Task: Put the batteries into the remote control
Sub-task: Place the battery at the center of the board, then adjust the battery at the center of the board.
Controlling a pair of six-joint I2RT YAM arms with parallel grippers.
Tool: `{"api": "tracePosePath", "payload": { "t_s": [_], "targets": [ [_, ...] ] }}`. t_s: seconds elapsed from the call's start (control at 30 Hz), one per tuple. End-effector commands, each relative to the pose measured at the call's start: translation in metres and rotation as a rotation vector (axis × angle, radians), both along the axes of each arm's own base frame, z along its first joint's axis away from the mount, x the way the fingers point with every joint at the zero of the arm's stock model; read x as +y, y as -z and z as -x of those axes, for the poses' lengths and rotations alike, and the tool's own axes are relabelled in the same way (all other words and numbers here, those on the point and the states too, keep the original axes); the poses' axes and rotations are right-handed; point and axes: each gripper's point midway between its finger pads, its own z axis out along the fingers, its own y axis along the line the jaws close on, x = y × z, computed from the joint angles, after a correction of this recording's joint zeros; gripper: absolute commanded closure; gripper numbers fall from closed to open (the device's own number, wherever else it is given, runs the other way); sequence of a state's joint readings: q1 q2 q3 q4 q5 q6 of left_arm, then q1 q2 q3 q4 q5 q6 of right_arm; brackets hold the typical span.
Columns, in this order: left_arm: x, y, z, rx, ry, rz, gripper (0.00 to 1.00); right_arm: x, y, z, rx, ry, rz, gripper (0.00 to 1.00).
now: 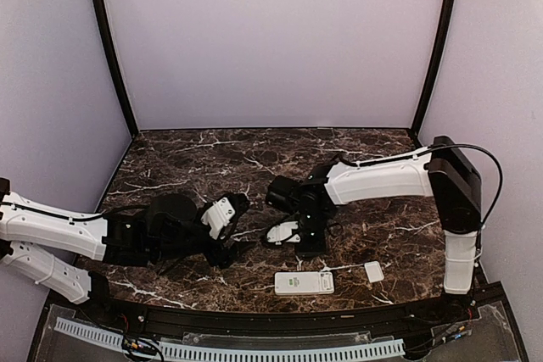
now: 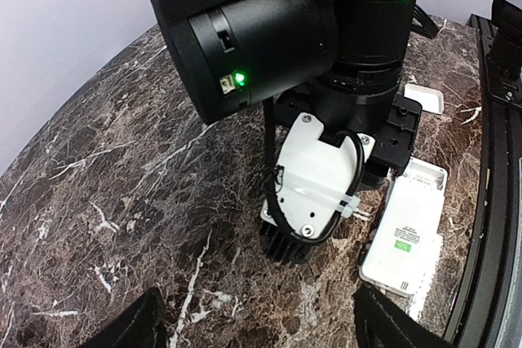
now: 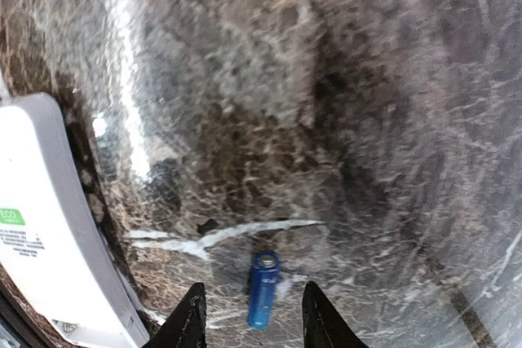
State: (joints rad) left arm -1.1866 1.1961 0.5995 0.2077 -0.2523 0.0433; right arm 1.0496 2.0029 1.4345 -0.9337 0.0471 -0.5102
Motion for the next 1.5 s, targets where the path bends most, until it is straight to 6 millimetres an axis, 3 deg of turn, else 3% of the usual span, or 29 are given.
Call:
{"api": "tracePosePath", "payload": {
  "t_s": [0.0,0.17,0.23,0.27,0.33,0.37,0.47,0.63,0.77,0.87,1.03,1.27,1.47],
  "targets": [
    [0.005,-0.002,0.0,-0.006,-0.005,0.008,0.21,0.013,-0.047,-0.031,-0.188,0.092,-0.055,0.62],
    [0.003,-0.012,0.007,-0.004,0.033,0.038,0.16,0.013,-0.104,-0.055,-0.366,0.203,-0.161,0.6],
    [0.005,-0.018,0.007,-0.009,0.032,0.052,0.14,0.01,-0.133,-0.075,-0.468,0.314,-0.237,0.55],
    [0.008,-0.021,0.007,-0.012,0.022,0.063,0.13,0.006,-0.15,-0.088,-0.524,0.411,-0.294,0.49],
    [0.012,-0.026,0.005,-0.017,0.0,0.089,0.07,-0.01,-0.174,-0.112,-0.623,0.656,-0.421,0.15],
    [0.014,-0.03,0.006,-0.016,-0.006,0.107,0.03,-0.016,-0.18,-0.119,-0.627,0.749,-0.496,0.05],
    [0.018,-0.031,0.006,-0.014,-0.019,0.121,0.01,-0.018,-0.185,-0.119,-0.399,1.016,-0.73,0.03],
    [0.031,-0.025,0.0,0.03,-0.113,0.127,0.01,0.003,-0.169,-0.073,0.14,1.382,-0.856,0.28],
    [0.03,-0.029,0.004,0.051,-0.098,0.151,0.01,-0.013,-0.135,-0.046,0.226,1.747,-0.793,0.36],
    [0.029,-0.037,0.008,0.057,-0.077,0.18,0.01,-0.011,-0.113,-0.022,0.336,1.965,-0.78,0.38],
    [0.028,-0.036,0.011,0.063,-0.06,0.212,0.01,-0.01,-0.092,-0.006,0.321,2.211,-0.642,0.37],
    [0.025,-0.022,0.012,0.034,-0.028,0.153,0.01,-0.003,-0.049,0.019,0.266,2.45,-0.223,0.43],
    [0.022,-0.016,0.014,0.029,0.002,0.148,0.01,0.004,-0.03,0.017,0.274,2.54,-0.171,0.43]
  ]
}}
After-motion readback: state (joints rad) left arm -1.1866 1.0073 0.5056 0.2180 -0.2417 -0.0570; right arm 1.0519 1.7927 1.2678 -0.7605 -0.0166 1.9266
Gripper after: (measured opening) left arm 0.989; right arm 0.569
